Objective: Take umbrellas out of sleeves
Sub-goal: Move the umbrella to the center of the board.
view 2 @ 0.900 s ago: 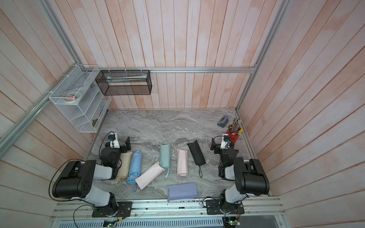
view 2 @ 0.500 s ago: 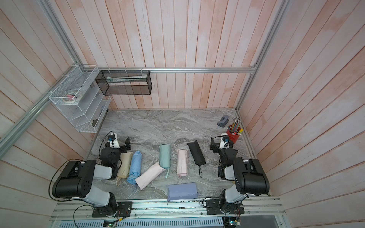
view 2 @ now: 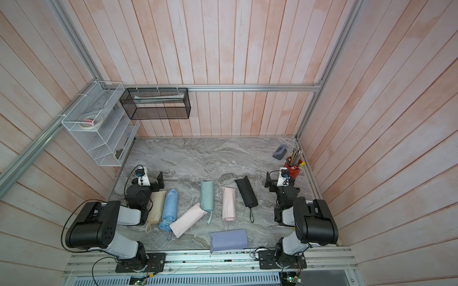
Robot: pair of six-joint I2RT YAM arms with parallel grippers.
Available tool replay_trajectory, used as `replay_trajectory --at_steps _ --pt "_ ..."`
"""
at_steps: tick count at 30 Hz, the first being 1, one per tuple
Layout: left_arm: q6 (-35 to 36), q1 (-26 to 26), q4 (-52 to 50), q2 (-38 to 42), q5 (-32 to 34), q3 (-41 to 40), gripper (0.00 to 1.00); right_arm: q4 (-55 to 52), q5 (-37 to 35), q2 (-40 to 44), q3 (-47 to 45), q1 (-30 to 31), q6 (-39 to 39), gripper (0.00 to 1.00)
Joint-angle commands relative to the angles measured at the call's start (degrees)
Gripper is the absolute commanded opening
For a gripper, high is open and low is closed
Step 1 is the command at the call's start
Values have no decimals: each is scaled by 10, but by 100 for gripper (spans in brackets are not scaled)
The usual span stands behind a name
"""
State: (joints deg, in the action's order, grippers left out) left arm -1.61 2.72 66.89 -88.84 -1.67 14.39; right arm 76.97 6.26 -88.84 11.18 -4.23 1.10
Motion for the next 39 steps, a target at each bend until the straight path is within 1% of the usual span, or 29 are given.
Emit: replay_trajectory --at_steps 1,2,3,4,5,7,8,9,10,12,13,14,15,16,17,18,20,22,24,26,28,29,31,33,34,36,39 --pt "-2 -1 9 -7 -2 9 100 -11 -50 -4 14 9 16 98" --pt "-4 -1 14 -6 5 7 100 -26 -96 9 17 22 13 98" --pt "-11 -4 16 2 36 4 100 -48 -125 25 22 36 3 98" --pt "-20 -9 7 25 80 -3 100 -77 -138 49 31 51 -13 98" --pt "-24 -13 -9 50 110 -8 100 -124 -153 70 46 66 -28 98" --pt "-24 -29 -71 121 170 -4 100 -226 -220 113 87 109 -33 98" --pt "-23 -41 -101 148 197 3 100 -255 -245 123 104 123 -13 98" --pt "-24 -56 -133 178 223 14 100 -286 -251 136 122 133 15 98" --pt "-24 -70 -166 207 242 25 100 -330 -241 148 142 142 38 98" --pt "-60 -98 -237 253 271 51 100 -392 -236 168 173 155 83 98" --pt "-80 -110 -280 274 274 66 100 -426 -227 180 186 156 120 98" --pt "-101 -115 -315 290 270 81 100 -455 -216 191 194 154 155 98" --pt "-133 -119 -364 305 265 99 100 -486 -180 203 201 145 183 98" --pt "-167 -119 -420 316 258 119 100 -494 -126 213 200 134 206 98" --pt "-190 -119 -463 322 250 137 100 -490 -90 220 192 124 225 98" --pt "-212 -119 -512 325 237 158 100 -499 -70 230 187 117 245 98" --pt "-237 -119 -588 324 186 194 100 -531 -69 251 180 115 276 98" --pt "-250 -119 -654 314 109 227 100 -557 -67 279 162 114 289 98" --pt "-269 -119 -710 300 60 255 100 -583 -68 309 145 112 307 98" --pt "-262 -119 -747 283 -11 278 100 -624 -68 333 141 110 339 98" --pt "-244 -125 -776 257 -88 300 100 -674 -48 338 153 110 342 98" --pt "-231 -132 -790 244 -112 313 100 -700 -41 333 161 110 340 98" --pt "-198 -171 -828 210 -115 343 100 -743 -19 311 176 110 321 98" --pt "-173 -211 -871 182 -86 368 100 -770 4 286 192 116 287 98" --pt "-170 -221 -893 174 -69 378 100 -783 1 273 202 131 272 98" --pt "-182 -223 -916 177 -50 373 100 -809 -26 252 224 179 246 98" --pt "-210 -216 -953 203 -27 362 100 -822 -66 231 248 271 224 98"
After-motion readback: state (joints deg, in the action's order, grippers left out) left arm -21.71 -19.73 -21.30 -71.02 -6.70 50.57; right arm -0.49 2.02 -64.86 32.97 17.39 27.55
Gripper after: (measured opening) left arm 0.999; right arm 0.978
